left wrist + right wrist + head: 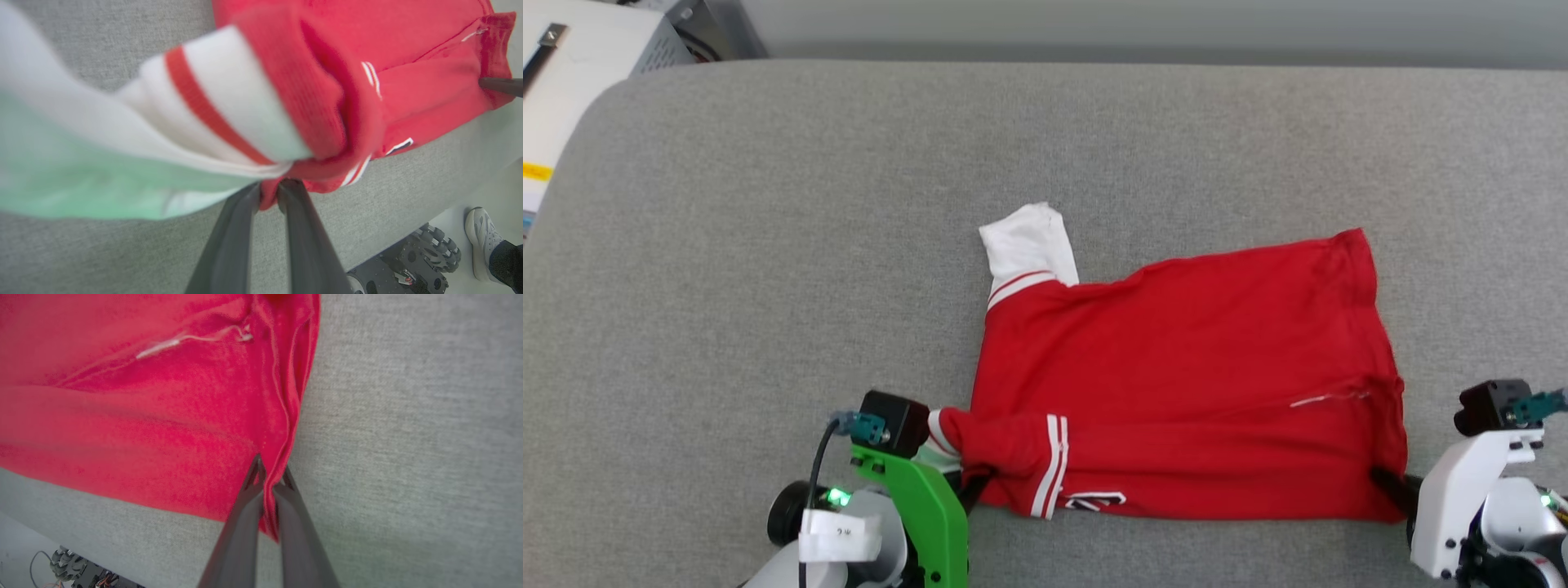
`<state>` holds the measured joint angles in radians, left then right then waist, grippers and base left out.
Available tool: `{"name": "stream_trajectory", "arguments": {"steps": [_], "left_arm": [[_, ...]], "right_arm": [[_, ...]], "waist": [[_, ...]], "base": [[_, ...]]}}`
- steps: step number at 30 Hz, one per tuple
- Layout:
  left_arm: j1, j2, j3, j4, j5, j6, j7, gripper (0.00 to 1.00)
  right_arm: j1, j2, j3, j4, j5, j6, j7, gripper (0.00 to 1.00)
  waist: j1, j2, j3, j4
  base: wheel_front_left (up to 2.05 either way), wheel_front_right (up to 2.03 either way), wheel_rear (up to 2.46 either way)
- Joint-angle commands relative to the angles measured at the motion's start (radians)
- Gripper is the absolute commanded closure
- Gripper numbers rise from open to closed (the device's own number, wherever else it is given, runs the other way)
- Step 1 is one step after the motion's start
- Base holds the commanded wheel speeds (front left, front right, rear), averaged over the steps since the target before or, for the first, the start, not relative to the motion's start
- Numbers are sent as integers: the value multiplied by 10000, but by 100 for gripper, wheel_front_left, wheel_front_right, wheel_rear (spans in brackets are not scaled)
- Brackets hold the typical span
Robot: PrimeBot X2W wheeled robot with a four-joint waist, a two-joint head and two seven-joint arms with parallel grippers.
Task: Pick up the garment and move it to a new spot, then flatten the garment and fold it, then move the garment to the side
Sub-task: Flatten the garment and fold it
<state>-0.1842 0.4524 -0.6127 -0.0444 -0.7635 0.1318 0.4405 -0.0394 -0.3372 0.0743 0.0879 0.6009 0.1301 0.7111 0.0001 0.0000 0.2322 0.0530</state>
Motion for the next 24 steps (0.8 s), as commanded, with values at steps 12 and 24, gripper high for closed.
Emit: {"name": "stream_trajectory", "arguments": {"steps": [12, 24], "left_arm": [[1582, 114, -102, 850, -372, 174, -260, 100], [1003, -314, 323, 1419, -49, 166, -1698, 0]], "right_arm": [[2731, 1519, -1187, -928, -595, 6, 213, 100], [2357, 2150, -1453, -1389, -1225, 6, -3129, 0]], "waist": [[-1, 0, -1480, -146], [-1, 0, -1579, -119]], "base": [[0, 0, 0], [0, 0, 0]]}}
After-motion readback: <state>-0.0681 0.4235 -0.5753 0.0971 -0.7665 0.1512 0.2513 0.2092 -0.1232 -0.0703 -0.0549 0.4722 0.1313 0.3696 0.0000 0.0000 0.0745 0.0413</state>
